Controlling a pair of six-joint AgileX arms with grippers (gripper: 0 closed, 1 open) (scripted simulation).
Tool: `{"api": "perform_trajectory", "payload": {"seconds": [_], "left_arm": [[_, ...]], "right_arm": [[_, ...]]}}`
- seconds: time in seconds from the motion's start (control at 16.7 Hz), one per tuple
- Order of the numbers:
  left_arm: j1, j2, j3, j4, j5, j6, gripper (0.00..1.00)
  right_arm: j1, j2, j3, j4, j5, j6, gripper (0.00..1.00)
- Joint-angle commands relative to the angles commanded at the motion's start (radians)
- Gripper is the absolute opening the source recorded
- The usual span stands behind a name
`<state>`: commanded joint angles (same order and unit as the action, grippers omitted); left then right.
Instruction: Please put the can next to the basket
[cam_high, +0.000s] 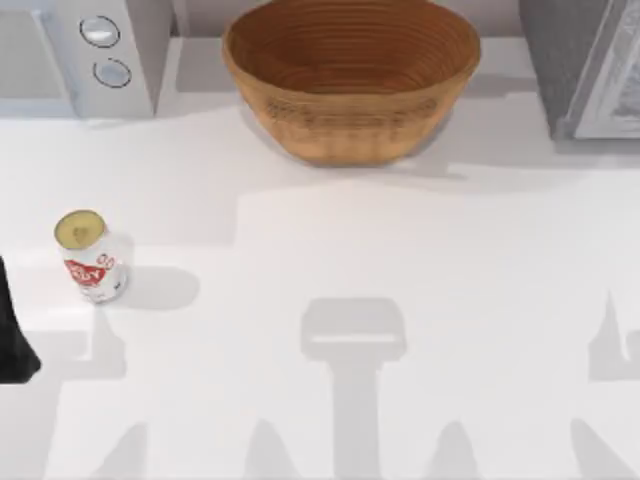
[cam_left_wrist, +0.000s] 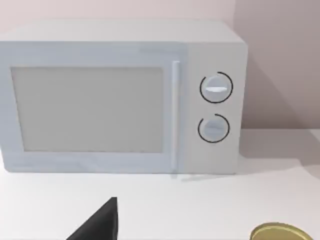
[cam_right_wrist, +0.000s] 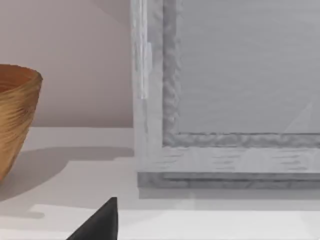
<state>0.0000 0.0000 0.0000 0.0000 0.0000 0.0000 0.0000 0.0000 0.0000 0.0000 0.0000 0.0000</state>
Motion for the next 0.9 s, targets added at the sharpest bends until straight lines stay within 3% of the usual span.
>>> {"api": "perform_trajectory", "payload": {"seconds": [0.24, 0.42, 0.9], "left_arm": [[-0.005, 0.031, 0.03, -0.026, 0.001, 0.014, 1.0], [-0.017, 0.157, 0.155, -0.12, 0.002, 0.065, 1.0], [-0.072, 0.91, 0.747, -0.573, -0.001, 0.309, 1.0]], "right_arm": [[0.0, 0.0, 0.0, 0.0, 0.0, 0.0, 1.0], [0.0, 0.0, 0.0, 0.0, 0.0, 0.0, 1.0], [0.0, 0.0, 0.0, 0.0, 0.0, 0.0, 1.0]]}}
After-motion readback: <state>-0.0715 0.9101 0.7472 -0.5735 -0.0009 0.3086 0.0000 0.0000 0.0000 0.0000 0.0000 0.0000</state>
